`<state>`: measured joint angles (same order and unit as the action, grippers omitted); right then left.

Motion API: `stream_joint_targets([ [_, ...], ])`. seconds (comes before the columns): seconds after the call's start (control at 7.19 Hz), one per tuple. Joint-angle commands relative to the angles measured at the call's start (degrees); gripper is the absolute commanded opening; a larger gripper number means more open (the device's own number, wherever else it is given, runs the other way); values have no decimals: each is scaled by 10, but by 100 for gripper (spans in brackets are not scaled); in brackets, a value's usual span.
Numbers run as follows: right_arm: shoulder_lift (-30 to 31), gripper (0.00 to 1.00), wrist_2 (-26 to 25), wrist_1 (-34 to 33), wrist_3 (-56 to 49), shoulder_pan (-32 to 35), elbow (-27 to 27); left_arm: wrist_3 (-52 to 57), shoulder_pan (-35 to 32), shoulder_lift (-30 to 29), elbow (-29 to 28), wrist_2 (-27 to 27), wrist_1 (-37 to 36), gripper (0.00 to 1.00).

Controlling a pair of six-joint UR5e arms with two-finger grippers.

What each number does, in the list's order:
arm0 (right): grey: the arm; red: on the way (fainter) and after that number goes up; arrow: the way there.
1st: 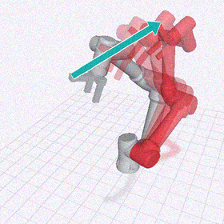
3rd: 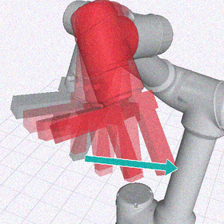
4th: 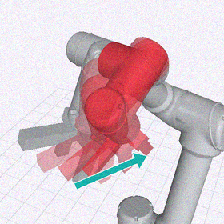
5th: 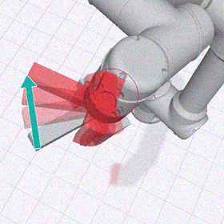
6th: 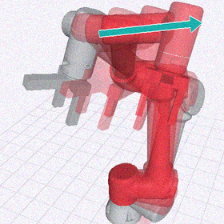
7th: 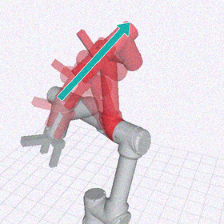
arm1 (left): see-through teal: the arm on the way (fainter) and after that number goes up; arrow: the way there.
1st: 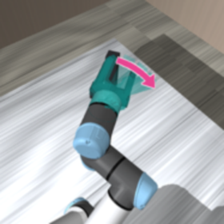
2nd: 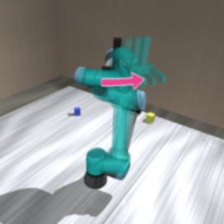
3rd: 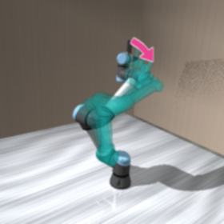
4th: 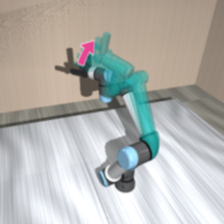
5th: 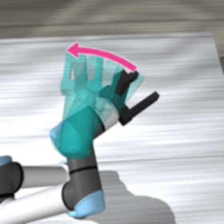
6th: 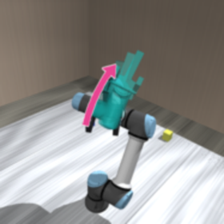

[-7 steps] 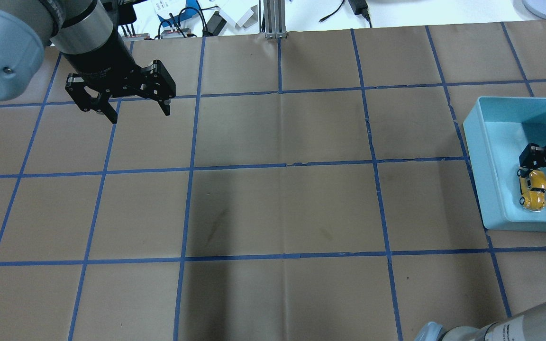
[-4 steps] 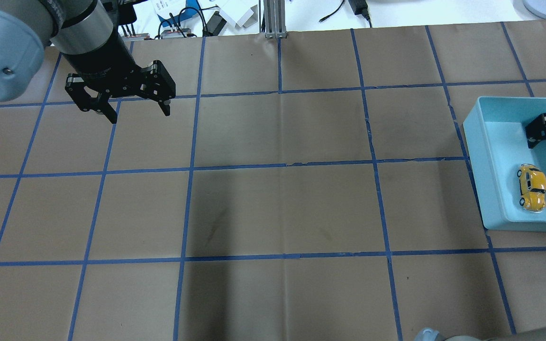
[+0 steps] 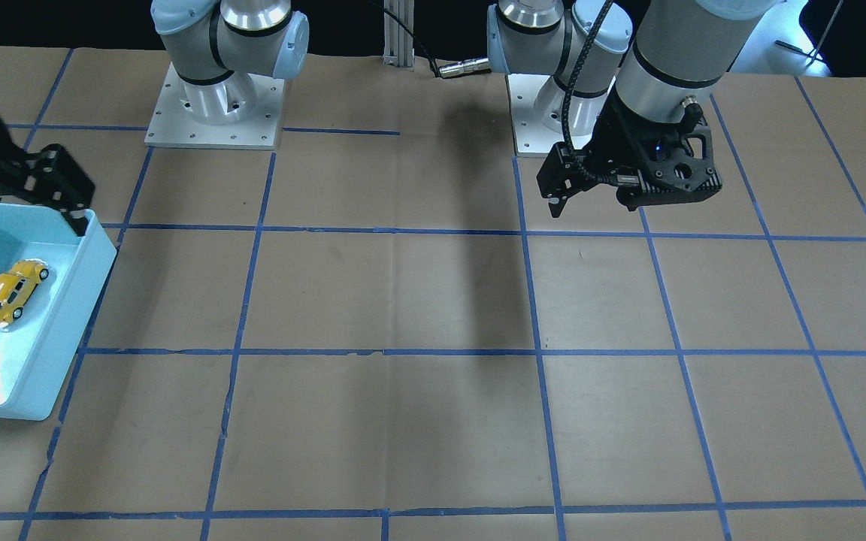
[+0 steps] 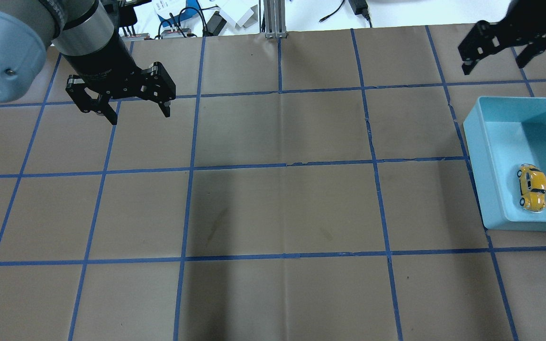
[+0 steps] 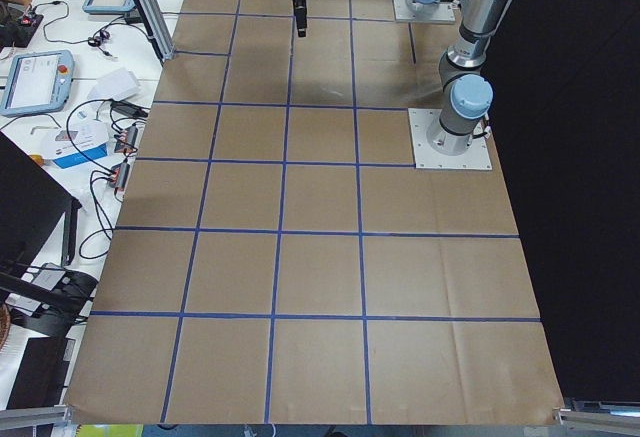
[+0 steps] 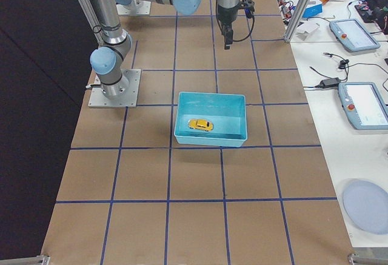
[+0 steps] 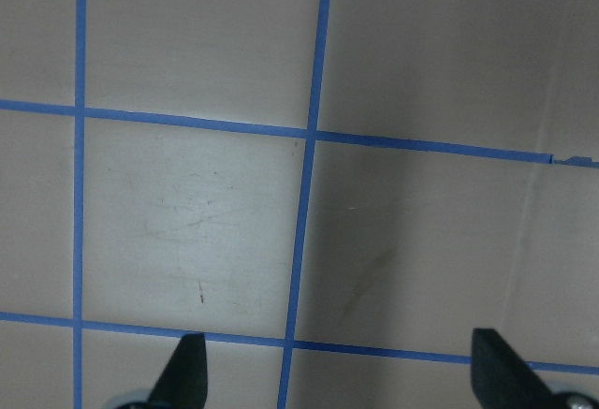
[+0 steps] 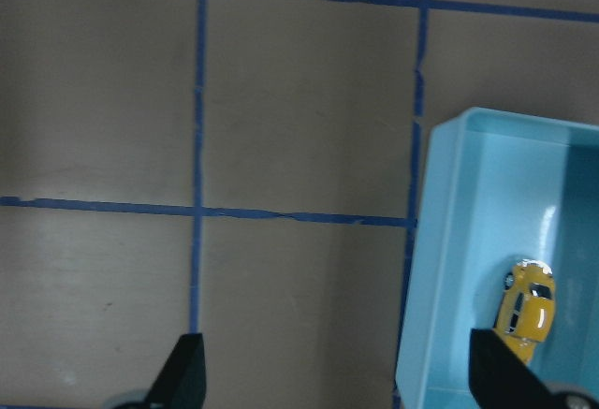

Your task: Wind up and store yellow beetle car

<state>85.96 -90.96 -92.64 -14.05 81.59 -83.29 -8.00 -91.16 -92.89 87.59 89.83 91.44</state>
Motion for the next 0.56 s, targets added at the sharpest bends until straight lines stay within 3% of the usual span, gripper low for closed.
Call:
stream_joint_targets([
  [0.0, 0, 99, 19, 16, 57, 108, 7, 0, 0, 0, 0, -1, 0, 100],
  [0.42, 18, 97, 25, 61, 125, 111, -8, 0, 0, -1, 0, -1, 0, 100],
])
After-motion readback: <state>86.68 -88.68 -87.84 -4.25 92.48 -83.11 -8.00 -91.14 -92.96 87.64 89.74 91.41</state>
